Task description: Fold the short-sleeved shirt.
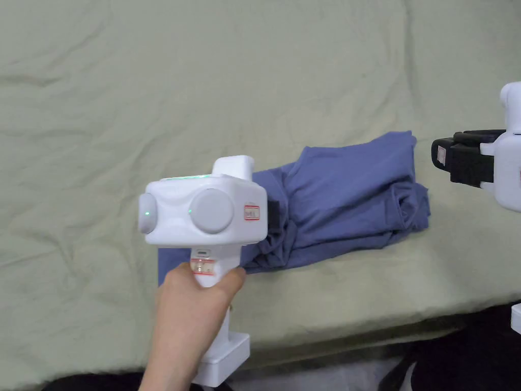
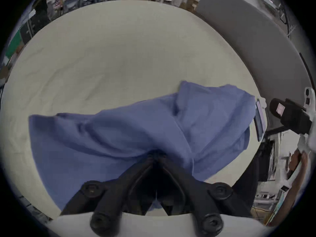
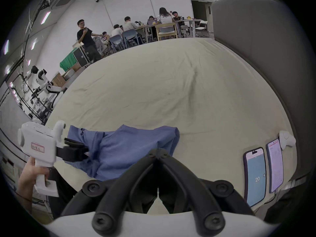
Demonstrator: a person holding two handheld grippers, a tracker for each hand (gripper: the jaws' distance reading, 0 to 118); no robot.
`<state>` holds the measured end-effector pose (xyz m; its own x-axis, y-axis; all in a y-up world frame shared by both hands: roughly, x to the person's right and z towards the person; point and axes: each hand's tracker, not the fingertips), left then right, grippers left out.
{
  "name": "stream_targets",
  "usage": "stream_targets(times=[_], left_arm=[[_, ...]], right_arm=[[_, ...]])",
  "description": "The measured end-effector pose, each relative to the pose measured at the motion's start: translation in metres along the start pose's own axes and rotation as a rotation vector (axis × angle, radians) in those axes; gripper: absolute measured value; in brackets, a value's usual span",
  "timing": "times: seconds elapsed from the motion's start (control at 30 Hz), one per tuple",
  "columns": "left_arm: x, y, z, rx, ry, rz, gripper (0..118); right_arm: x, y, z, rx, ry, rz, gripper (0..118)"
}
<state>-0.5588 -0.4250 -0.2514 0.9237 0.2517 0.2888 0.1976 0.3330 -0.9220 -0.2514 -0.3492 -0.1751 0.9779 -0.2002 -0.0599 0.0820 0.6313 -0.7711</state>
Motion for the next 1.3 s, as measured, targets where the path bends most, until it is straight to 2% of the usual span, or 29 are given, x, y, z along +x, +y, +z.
stream_targets(times=[0.13,0.23,0.4,0.43,0.47,0.5,0.53,0.57,0.63,0.7,0.73,0.77,0.83,0.87,0.97,1.03,1.1,1.13,1.17,1.2,1.23,1.27,1.3], left_arm=[[0.022,0.009,0.010,0.022,-0.023,-0.030,0],[0.022,0.008,0.032,0.059,-0.139,-0.046,0],[-0.027,0.003,0.084,0.133,-0.470,0.122,0],[-0.047,0.001,0.092,0.151,-0.563,0.169,4],[-0.070,-0.003,0.097,0.160,-0.669,0.224,37],[-0.096,-0.008,0.101,0.157,-0.760,0.276,96],[-0.116,-0.014,0.106,0.136,-0.830,0.313,109],[-0.140,-0.022,0.109,0.125,-0.865,0.309,109],[-0.196,-0.039,0.115,0.158,-0.812,0.329,109],[-0.235,-0.052,0.115,0.225,-0.595,0.386,109],[-0.254,-0.057,0.109,0.237,-0.542,0.428,109],[-0.267,-0.059,0.098,0.222,-0.554,0.473,109],[-0.267,-0.059,0.072,0.207,-0.696,0.540,109],[-0.260,-0.058,0.056,0.188,-0.699,0.559,109],[-0.226,-0.050,0.011,0.050,-0.590,0.405,109],[-0.209,-0.042,0.024,0.162,-0.631,0.348,117],[-0.196,-0.041,0.025,0.160,-0.712,0.378,111],[-0.189,-0.037,0.026,0.111,-0.576,0.314,91],[-0.187,-0.037,0.029,0.079,-0.374,0.243,40],[-0.205,-0.043,0.030,0.082,-0.263,0.293,10],[-0.233,-0.051,0.029,0.088,-0.450,0.453,10],[-0.235,-0.057,0.034,0.116,-0.663,0.573,10],[-0.230,-0.058,0.043,0.152,-0.599,0.514,10]], right_arm=[[0.001,0.001,0.007,0.015,0.000,-0.009,2],[0.004,0.002,0.012,0.023,0.001,-0.021,2],[0.001,0.001,0.019,0.028,-0.004,-0.020,2],[0.000,0.001,0.020,0.029,-0.002,-0.022,2],[0.000,0.000,0.022,0.029,0.002,-0.024,2],[-0.002,0.000,0.023,0.027,0.006,-0.026,2],[-0.003,-0.001,0.024,0.025,0.012,-0.026,2],[-0.005,-0.002,0.024,0.022,0.014,-0.025,2],[-0.009,-0.003,0.024,0.013,0.007,-0.018,2],[-0.014,-0.004,0.021,0.003,-0.001,-0.013,2],[-0.016,-0.005,0.019,-0.002,-0.003,-0.012,2],[-0.019,-0.005,0.017,-0.009,-0.001,-0.010,2],[-0.024,-0.005,0.012,-0.020,0.009,-0.012,2],[-0.027,-0.005,0.011,-0.025,0.010,-0.011,2],[-0.034,-0.004,0.010,-0.031,0.013,-0.002,2],[-0.035,-0.003,0.012,-0.027,0.020,0.000,2],[-0.034,-0.002,0.011,-0.022,0.023,-0.001,2],[-0.033,-0.001,0.009,-0.023,0.027,-0.003,2],[-0.033,0.000,0.008,-0.024,0.027,-0.004,2],[-0.032,0.000,0.008,-0.023,0.025,-0.003,2],[-0.032,0.000,0.008,-0.024,0.022,0.000,2],[-0.031,0.000,0.009,-0.026,0.020,0.002,2],[-0.030,-0.001,0.010,-0.026,0.016,0.006,2]])
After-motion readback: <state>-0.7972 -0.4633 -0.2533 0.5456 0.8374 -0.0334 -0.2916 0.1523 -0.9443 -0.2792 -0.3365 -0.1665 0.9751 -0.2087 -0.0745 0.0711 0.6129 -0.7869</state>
